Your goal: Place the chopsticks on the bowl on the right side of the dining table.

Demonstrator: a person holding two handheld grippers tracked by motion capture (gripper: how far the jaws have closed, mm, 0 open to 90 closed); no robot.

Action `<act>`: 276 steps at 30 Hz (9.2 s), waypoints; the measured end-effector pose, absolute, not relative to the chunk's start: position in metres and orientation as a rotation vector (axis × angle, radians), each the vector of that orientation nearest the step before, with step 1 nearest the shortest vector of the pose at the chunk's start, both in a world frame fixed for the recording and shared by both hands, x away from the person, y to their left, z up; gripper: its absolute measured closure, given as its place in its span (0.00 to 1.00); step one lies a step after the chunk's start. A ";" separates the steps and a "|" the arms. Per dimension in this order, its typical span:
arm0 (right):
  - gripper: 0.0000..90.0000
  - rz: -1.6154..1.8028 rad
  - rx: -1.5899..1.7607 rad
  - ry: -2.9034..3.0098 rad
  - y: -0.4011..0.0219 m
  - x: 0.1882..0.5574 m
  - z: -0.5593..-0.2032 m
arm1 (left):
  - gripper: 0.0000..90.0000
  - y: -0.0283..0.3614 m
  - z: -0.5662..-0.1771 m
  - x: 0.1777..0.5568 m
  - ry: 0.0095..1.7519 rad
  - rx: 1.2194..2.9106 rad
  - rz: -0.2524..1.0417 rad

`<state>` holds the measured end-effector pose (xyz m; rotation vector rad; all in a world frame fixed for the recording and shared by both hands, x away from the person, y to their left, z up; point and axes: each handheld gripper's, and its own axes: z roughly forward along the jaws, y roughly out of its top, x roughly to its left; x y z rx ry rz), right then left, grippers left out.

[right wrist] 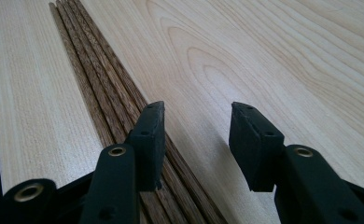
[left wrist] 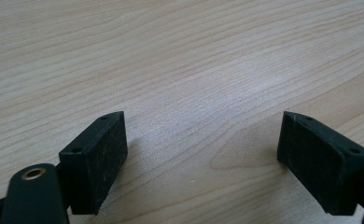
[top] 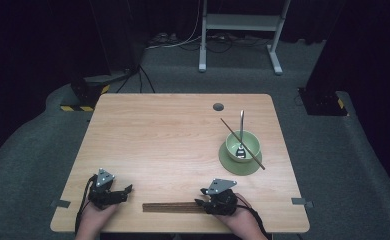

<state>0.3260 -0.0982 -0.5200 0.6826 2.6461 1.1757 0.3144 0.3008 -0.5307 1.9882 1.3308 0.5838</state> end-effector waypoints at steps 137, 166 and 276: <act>0.94 1.263 0.718 2.408 -0.137 0.335 -0.482 | 0.18 0.301 -0.531 0.314 1.336 1.986 0.585; 0.94 1.266 0.907 2.190 -0.197 0.346 -0.460 | 0.18 0.301 -0.531 0.314 1.331 1.989 0.583; 0.84 1.103 1.120 2.018 -0.228 0.354 -0.490 | 0.19 0.300 -0.531 0.313 1.319 1.994 0.589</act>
